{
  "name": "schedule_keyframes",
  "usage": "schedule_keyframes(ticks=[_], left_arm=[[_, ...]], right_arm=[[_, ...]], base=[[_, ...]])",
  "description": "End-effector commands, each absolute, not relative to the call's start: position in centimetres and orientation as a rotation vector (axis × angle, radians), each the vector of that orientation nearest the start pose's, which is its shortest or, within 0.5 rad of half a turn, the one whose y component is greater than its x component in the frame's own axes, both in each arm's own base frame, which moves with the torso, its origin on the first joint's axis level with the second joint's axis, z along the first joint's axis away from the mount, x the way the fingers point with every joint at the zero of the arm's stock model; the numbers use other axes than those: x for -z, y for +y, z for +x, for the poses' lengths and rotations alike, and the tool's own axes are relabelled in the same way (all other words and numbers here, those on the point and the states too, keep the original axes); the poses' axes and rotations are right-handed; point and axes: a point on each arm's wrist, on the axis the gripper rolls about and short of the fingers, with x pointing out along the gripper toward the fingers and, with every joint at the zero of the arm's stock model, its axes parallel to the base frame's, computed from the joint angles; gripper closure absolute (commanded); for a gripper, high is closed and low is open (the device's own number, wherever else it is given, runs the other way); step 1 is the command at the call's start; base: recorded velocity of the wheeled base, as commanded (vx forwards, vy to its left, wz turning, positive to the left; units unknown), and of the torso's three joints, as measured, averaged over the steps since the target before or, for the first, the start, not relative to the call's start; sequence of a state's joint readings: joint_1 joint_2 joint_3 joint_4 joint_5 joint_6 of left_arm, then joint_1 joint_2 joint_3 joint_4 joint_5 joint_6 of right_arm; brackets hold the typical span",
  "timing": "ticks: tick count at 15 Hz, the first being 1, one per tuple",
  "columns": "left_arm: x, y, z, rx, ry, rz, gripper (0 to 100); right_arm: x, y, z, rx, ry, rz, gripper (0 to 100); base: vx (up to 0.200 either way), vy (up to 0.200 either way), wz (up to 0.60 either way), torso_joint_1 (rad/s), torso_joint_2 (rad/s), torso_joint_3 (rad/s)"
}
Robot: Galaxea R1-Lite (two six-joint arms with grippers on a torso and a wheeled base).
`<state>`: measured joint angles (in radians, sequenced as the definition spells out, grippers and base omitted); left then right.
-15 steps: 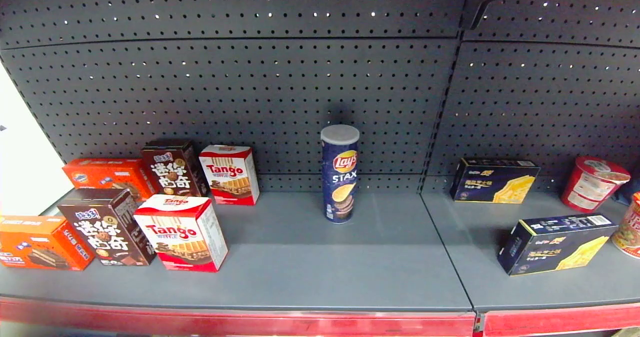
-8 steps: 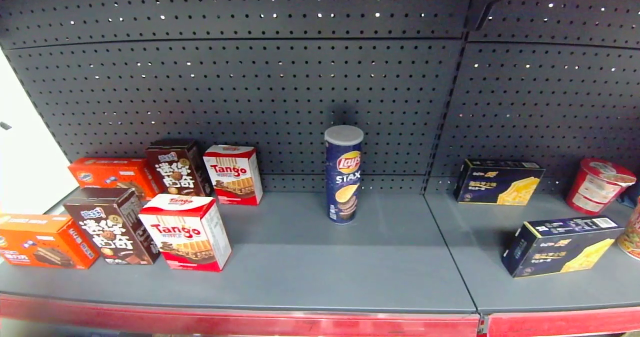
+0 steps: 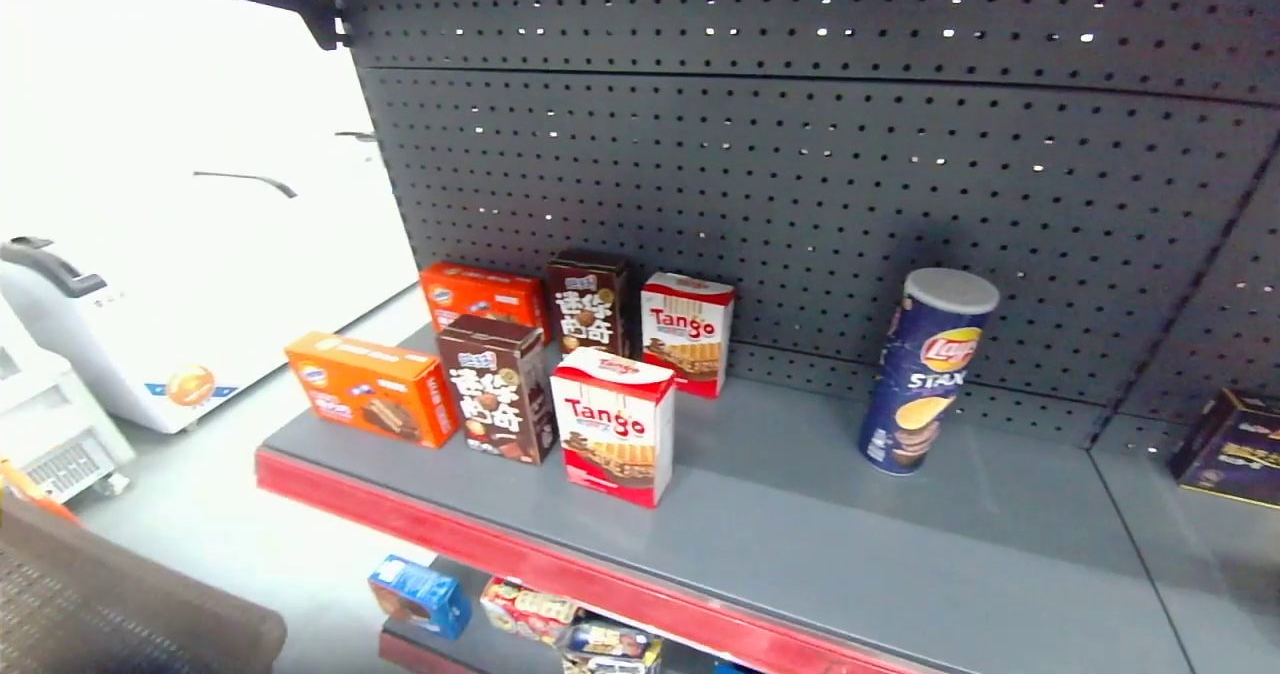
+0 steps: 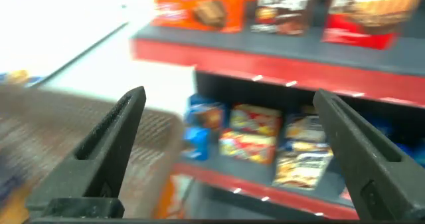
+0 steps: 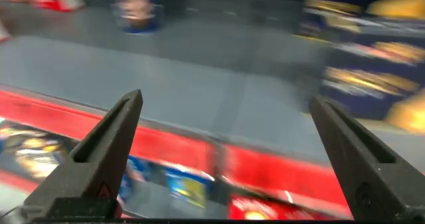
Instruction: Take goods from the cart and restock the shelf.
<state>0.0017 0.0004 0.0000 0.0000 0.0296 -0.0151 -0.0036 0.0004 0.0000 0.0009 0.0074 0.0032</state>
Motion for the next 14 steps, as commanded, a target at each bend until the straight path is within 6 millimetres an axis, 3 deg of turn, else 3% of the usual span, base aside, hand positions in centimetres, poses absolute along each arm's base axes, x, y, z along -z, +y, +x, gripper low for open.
schedule_keyframes(ticks=[1, 13, 14], left_arm=[[-7.55, 0.07, -2.28, -0.032, 0.000, -0.017, 0], [-7.55, 0.07, -2.28, -0.038, 0.000, -0.012, 0], [-7.79, 0.09, -2.34, -0.046, -0.011, -0.003, 0]], right_arm=[[-7.53, 0.02, -2.28, -0.005, 0.002, 0.003, 0], [-7.55, 0.03, -2.28, -0.006, 0.000, 0.005, 0], [-7.55, 0.03, -2.28, -0.006, 0.000, 0.003, 0]], base=[[0.000, 0.000, 0.60, 0.007, 0.00, -0.002], [0.000, 0.000, 0.60, 0.001, 0.00, 0.004], [0.000, 0.000, 0.00, 0.000, 0.00, 0.000]])
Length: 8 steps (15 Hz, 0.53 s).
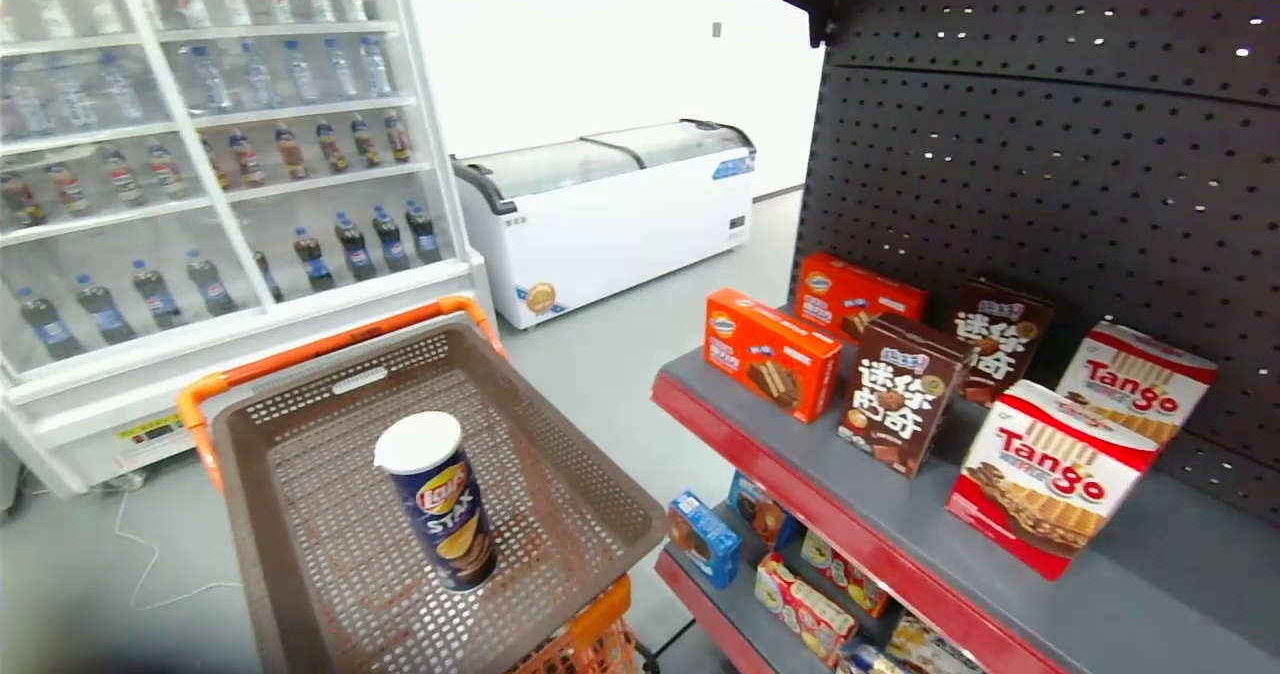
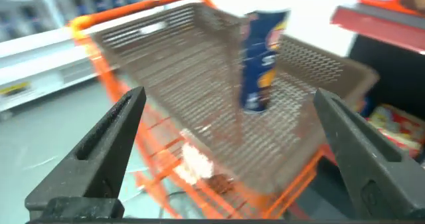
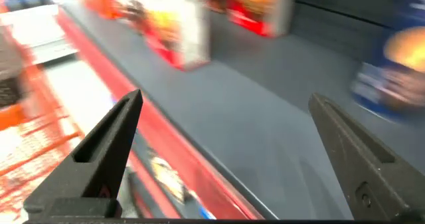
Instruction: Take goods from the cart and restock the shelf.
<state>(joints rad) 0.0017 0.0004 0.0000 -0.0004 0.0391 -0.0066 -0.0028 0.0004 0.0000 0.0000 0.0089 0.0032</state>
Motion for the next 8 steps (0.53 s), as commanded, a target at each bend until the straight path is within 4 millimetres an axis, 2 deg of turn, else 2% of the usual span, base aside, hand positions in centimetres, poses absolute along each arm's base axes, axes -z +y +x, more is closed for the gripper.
schedule_keyframes(ticks=[1, 2, 4, 5, 6, 7, 8], left_arm=[[-9.4, 0.1, -2.8, -0.057, -0.075, 0.050, 0], [-11.2, 0.1, -3.6, -0.063, -0.123, 0.092, 0], [-14.9, 0.1, -5.0, -0.126, -0.041, 0.127, 0], [-16.5, 0.0, -4.9, -0.145, 0.018, 0.146, 0], [-17.6, 0.0, -4.1, -0.145, 0.074, 0.150, 0], [-17.6, 0.0, -4.1, -0.145, 0.074, 0.150, 0], [-20.3, 0.2, -1.4, -0.154, 0.179, 0.151, 0]], right_arm=[[-7.5, 0.0, -2.3, -0.006, 0.000, 0.003, 0], [-7.5, 0.0, -2.3, -0.006, 0.000, 0.003, 0], [-7.5, 0.0, -2.3, -0.006, 0.000, 0.003, 0], [-7.5, 0.0, -2.3, -0.008, 0.000, 0.003, 0], [-7.5, 0.0, -2.3, -0.006, 0.000, 0.003, 0], [-7.5, 0.0, -2.3, -0.006, 0.000, 0.003, 0], [-7.5, 0.0, -2.3, -0.006, 0.000, 0.003, 0]], base=[[0.000, 0.000, 0.00, 0.000, 0.00, 0.000], [0.000, 0.000, 0.00, 0.000, 0.00, 0.000], [0.000, 0.000, 0.00, 0.000, 0.00, 0.000], [0.000, 0.000, 0.00, 0.000, 0.00, 0.000], [0.000, 0.000, 0.00, 0.000, 0.00, 0.000], [0.000, 0.000, 0.00, 0.000, 0.00, 0.000], [0.000, 0.000, 0.00, 0.000, 0.00, 0.000]])
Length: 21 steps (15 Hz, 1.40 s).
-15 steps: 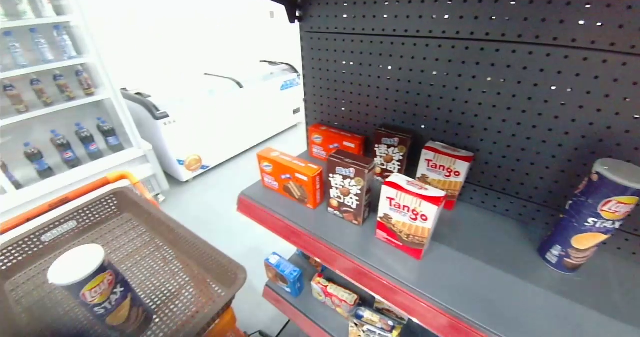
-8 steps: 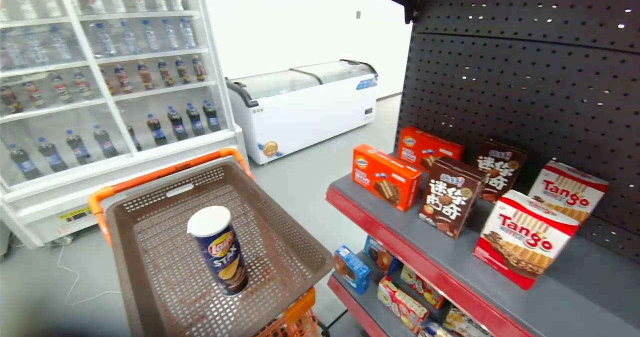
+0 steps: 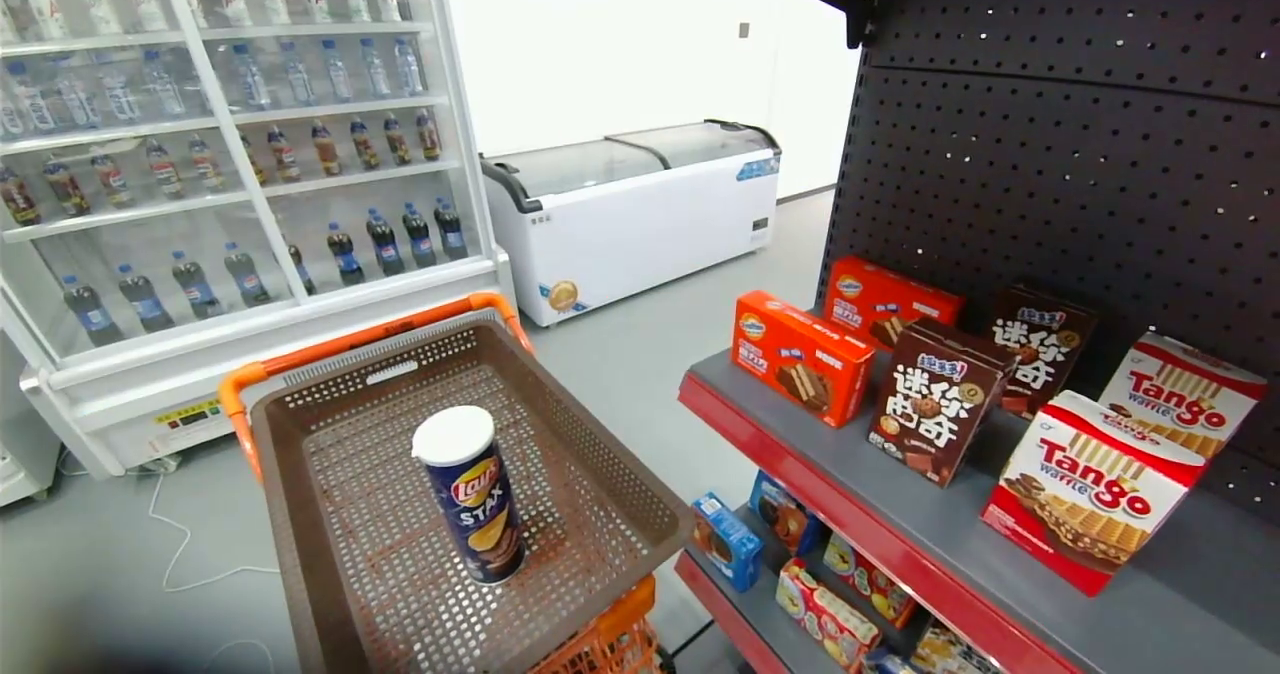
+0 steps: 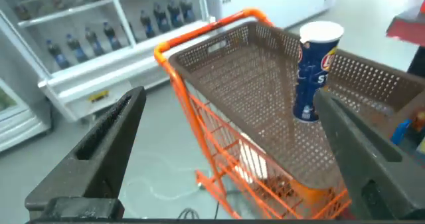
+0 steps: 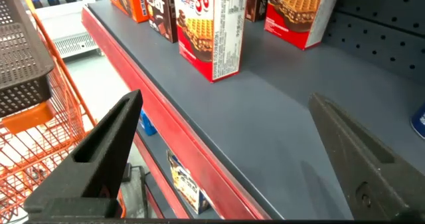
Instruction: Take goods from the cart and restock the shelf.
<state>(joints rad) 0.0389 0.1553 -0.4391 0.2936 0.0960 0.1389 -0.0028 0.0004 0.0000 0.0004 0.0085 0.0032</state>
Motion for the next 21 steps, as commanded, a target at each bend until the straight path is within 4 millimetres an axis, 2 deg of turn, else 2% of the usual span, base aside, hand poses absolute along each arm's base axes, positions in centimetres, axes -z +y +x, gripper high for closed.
schedule_keyframes(ticks=[1, 2, 4, 5, 6, 7, 9, 15, 21], left_arm=[[-21.4, 0.3, 1.1, -0.152, 0.259, 0.156, 0], [-21.7, 0.3, 2.8, -0.129, 0.302, 0.141, 0], [-20.6, 0.1, 6.5, -0.061, 0.442, 0.046, 0], [-20.6, 0.1, 6.6, -0.057, 0.450, 0.046, 0], [-19.2, -0.3, 9.5, 0.047, 0.540, 0.025, 0], [-17.6, -0.9, 12.0, 0.185, 0.552, -0.003, 0], [-15.5, -1.1, 14.8, 0.226, 0.529, -0.008, 0], [-10.8, -2.3, 19.6, 0.271, 0.557, -0.007, 0], [-7.5, -3.8, 23.3, 0.320, 0.550, 0.016, 0]], right_arm=[[-7.5, 0.0, -2.3, -0.008, 0.000, 0.003, 0], [-7.5, 0.0, -2.3, -0.006, 0.000, 0.003, 0], [-7.5, 0.0, -2.3, -0.006, 0.000, 0.003, 0], [-7.5, 0.0, -2.3, -0.006, 0.000, 0.003, 0], [-7.5, 0.0, -2.3, -0.006, 0.000, 0.003, 0], [-7.5, 0.0, -2.3, -0.006, 0.000, 0.003, 0], [-7.5, 0.0, -2.3, -0.006, 0.000, 0.003, 0], [-7.5, 0.0, -2.3, -0.006, 0.000, 0.003, 0], [-7.5, 0.0, -2.3, -0.006, 0.000, 0.003, 0]], base=[[0.000, 0.000, 0.00, 0.000, 0.00, 0.000], [0.000, 0.000, 0.00, 0.000, 0.00, 0.000], [0.000, 0.000, 0.00, 0.000, 0.00, 0.000], [0.000, 0.000, 0.00, 0.000, 0.00, 0.000], [0.000, 0.000, 0.00, 0.000, 0.00, 0.000], [0.000, 0.000, 0.00, 0.000, 0.00, 0.000], [0.000, 0.000, 0.00, 0.000, 0.00, 0.000], [0.000, 0.000, 0.00, 0.000, 0.00, 0.000], [0.000, 0.000, 0.00, 0.000, 0.00, 0.000]])
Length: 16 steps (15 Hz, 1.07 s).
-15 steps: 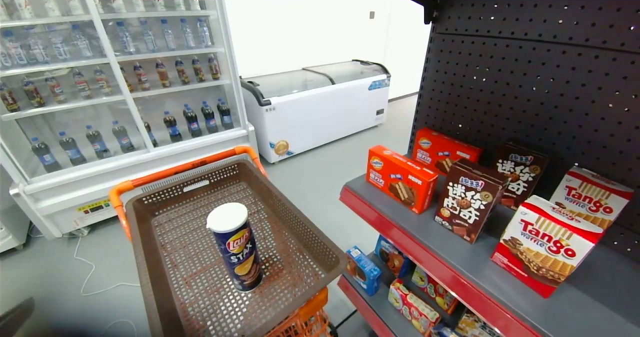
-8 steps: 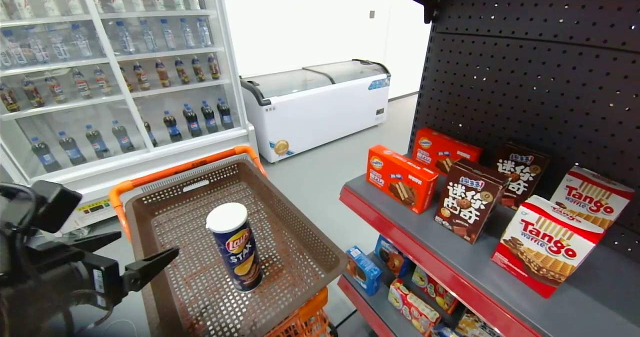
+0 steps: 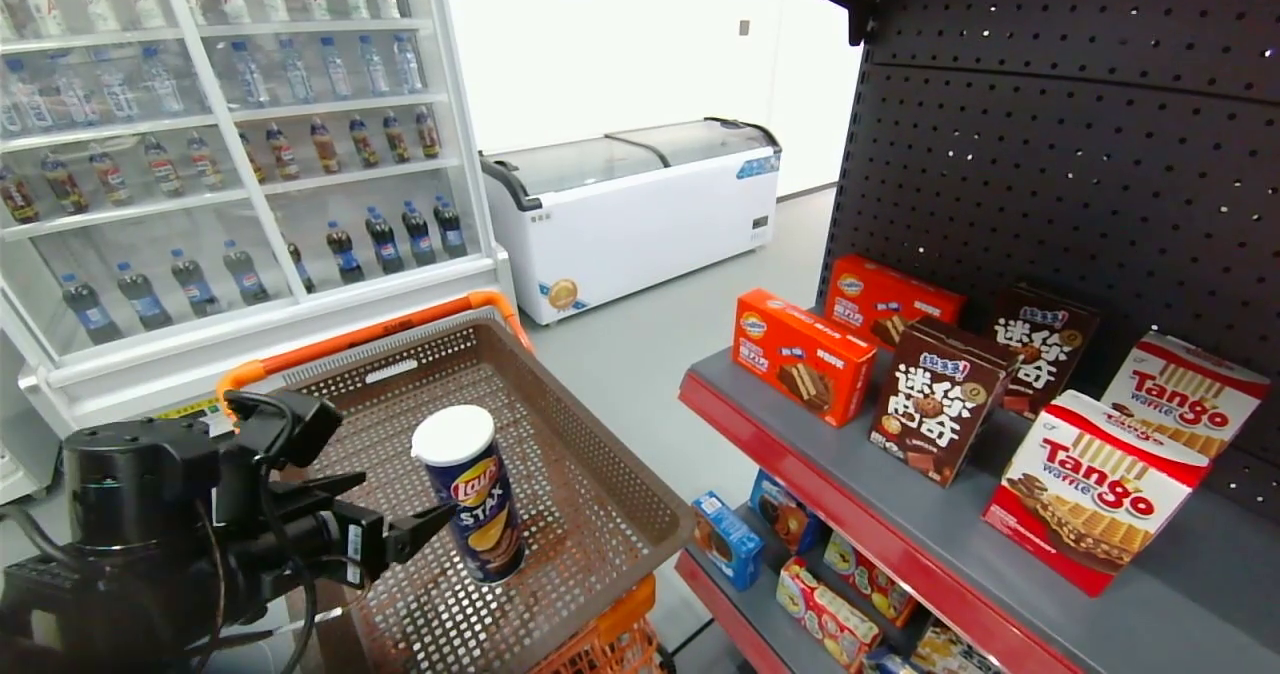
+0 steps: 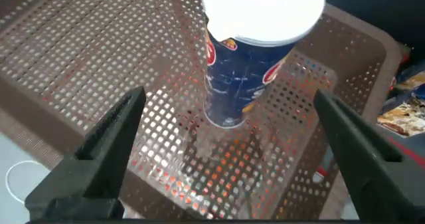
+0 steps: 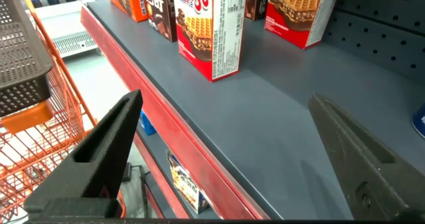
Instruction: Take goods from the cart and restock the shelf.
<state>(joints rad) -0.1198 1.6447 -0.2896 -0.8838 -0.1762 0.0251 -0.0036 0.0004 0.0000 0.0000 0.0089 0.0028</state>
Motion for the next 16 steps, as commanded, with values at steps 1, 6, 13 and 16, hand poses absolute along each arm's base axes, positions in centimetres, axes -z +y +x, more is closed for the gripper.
schedule_keyframes(ticks=[1, 6, 13, 16], left_arm=[[-7.2, -3.9, 23.7, 0.323, 0.550, 0.017, 0], [-4.8, -4.9, 26.2, 0.345, 0.481, 0.024, 0], [-2.0, -5.7, 26.9, 0.271, 0.423, 0.068, 0], [-2.5, -5.8, 28.4, 0.267, 0.357, 0.065, 0]], right_arm=[[-7.5, 0.0, -2.3, -0.006, 0.000, 0.003, 0], [-7.5, 0.0, -2.3, -0.008, 0.000, 0.003, 0], [-7.5, 0.0, -2.3, -0.008, 0.000, 0.003, 0], [-7.5, 0.0, -2.3, -0.006, 0.000, 0.003, 0]], base=[[0.000, 0.000, 0.00, 0.000, 0.00, 0.000], [0.000, 0.000, 0.00, 0.000, 0.00, 0.000], [0.000, 0.000, 0.00, 0.000, 0.00, 0.000], [0.000, 0.000, 0.00, 0.000, 0.00, 0.000]])
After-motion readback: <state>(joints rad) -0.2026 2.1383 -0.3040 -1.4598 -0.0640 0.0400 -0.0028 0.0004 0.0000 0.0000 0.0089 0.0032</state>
